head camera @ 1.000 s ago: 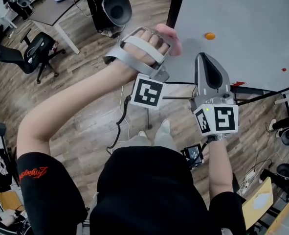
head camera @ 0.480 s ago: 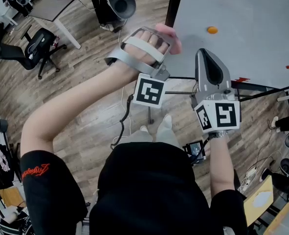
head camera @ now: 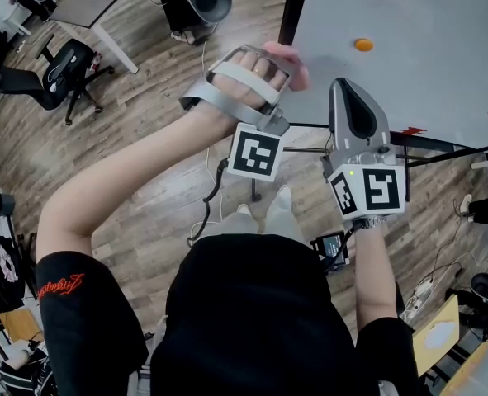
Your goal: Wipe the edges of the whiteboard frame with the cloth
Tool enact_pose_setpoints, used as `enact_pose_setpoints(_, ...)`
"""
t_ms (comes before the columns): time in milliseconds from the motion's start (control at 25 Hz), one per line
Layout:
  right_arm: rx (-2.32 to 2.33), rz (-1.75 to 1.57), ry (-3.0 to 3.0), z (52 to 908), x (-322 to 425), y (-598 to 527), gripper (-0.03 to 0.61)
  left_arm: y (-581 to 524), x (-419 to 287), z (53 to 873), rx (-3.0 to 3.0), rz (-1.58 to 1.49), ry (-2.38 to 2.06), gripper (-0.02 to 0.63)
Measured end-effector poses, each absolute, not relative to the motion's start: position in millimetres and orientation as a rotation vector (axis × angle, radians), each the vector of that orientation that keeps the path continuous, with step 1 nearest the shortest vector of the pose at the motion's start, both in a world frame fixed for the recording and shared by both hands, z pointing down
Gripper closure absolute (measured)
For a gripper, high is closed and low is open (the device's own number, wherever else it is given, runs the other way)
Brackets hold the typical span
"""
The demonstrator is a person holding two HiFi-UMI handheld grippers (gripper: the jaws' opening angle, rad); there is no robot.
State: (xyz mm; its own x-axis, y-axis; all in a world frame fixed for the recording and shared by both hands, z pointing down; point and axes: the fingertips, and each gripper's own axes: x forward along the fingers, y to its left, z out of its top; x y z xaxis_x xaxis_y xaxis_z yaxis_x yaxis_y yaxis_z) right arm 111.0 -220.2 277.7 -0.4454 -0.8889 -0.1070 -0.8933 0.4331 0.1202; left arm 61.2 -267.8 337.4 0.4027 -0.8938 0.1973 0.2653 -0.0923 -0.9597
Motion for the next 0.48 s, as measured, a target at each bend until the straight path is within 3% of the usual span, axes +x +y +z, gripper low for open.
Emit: enact_pose_setpoints(480,-1.631,0.198,2.661,295.5,113.9,-224.6,0.577,-268.0,61.4,354.9,-1.339,-1.114,0.636,0.574)
